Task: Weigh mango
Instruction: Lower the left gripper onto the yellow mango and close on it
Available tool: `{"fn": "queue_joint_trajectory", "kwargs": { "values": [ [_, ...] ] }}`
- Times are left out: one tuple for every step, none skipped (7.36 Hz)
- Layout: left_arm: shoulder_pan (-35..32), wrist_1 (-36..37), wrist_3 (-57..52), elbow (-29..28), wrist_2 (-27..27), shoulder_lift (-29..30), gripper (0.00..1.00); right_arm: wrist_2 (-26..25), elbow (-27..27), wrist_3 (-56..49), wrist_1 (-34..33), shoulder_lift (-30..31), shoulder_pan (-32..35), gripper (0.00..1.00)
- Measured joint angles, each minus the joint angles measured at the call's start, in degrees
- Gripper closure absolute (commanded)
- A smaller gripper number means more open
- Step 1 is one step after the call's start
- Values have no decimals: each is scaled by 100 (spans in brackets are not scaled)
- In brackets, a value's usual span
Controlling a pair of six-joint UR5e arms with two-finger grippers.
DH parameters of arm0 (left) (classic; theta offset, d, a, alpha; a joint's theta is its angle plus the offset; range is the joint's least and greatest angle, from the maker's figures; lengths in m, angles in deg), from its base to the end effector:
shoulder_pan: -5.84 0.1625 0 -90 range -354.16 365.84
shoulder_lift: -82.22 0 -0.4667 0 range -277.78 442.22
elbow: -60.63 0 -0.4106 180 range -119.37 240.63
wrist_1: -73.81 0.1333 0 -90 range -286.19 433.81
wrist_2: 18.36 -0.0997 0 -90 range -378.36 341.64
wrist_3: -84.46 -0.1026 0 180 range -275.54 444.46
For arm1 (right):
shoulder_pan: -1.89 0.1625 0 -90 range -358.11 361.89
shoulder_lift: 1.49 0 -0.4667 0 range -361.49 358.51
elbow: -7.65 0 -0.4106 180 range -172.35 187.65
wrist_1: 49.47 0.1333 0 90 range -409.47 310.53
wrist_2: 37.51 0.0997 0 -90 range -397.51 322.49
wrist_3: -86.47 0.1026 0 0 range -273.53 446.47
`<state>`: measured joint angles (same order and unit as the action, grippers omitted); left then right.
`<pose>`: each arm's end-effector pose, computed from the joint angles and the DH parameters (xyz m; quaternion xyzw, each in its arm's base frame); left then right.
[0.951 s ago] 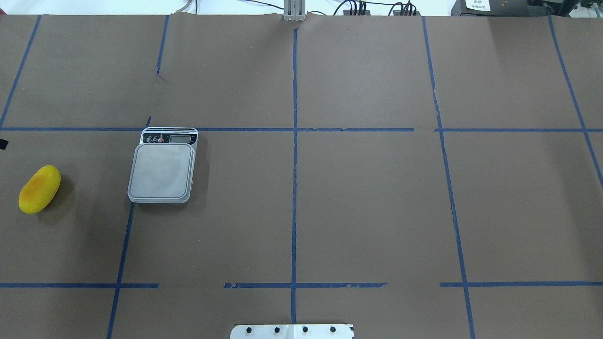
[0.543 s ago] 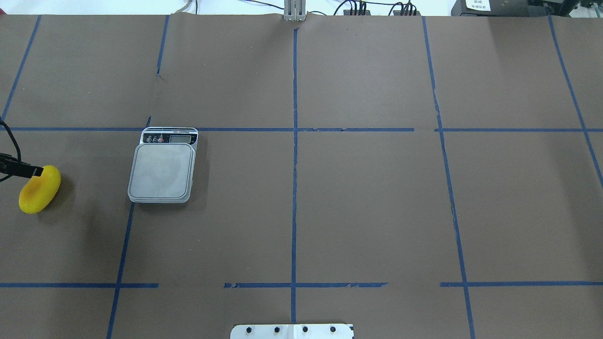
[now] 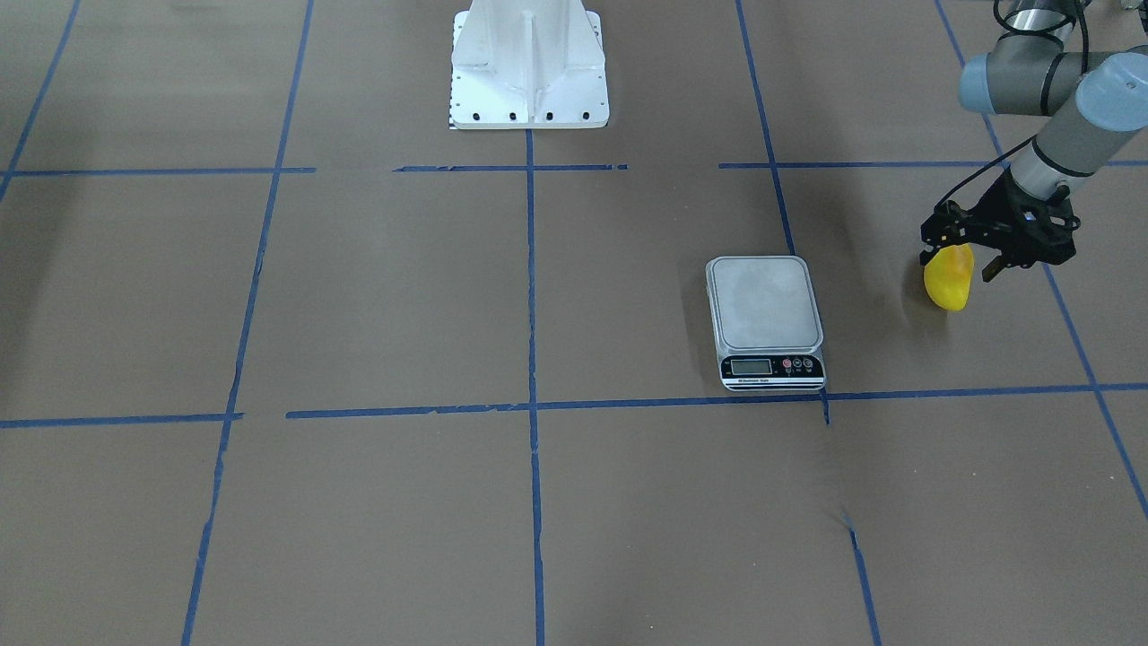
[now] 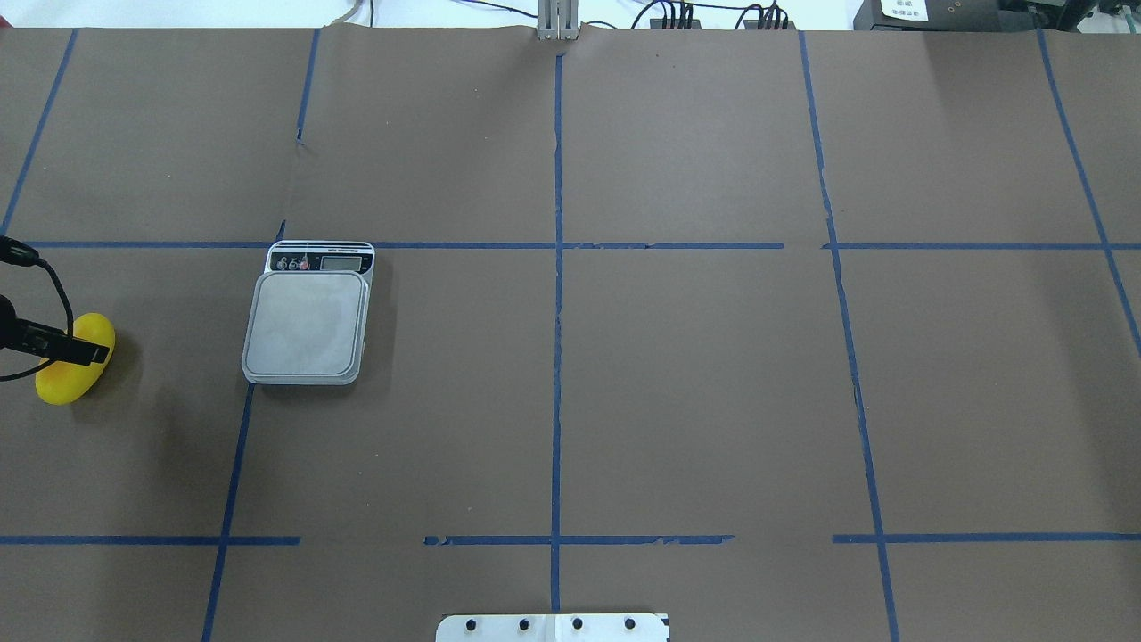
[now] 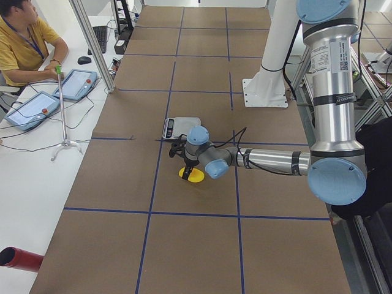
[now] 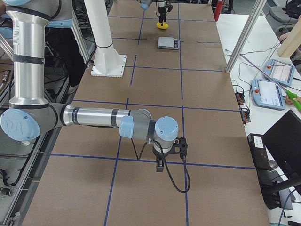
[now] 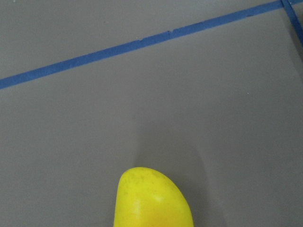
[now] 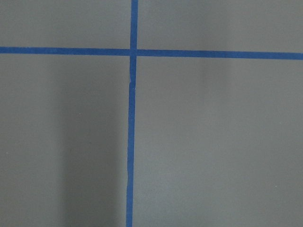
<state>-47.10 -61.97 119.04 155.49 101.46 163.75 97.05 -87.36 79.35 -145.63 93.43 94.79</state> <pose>0.2204 -0.4284 0.6490 0.1414 0.3981 0.1121 0.8994 0.0846 -0.4583 0.7101 -0.0157 -0.3814 -0.0140 0.9242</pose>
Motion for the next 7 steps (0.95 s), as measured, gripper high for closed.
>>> {"fn": "queue_joint_trajectory", "kwargs": {
  "values": [
    [53, -2, 8, -77, -76, 5, 0, 0, 0, 0, 0, 0, 0, 0],
    [93, -6, 10, -172, -108, 21, 10, 0, 0, 0, 0, 0, 0, 0],
    [123, -8, 7, -229, -120, 36, 37, 0, 0, 0, 0, 0, 0, 0],
    [136, -8, 1, -262, -122, 42, 71, 0, 0, 0, 0, 0, 0, 0],
    [140, -9, -7, -285, -111, 47, 100, 0, 0, 0, 0, 0, 0, 0],
    [135, -7, 7, -251, -85, 49, 100, 0, 0, 0, 0, 0, 0, 0],
    [114, 29, 88, -42, -66, 43, 100, 0, 0, 0, 0, 0, 0, 0]
  ]
}}
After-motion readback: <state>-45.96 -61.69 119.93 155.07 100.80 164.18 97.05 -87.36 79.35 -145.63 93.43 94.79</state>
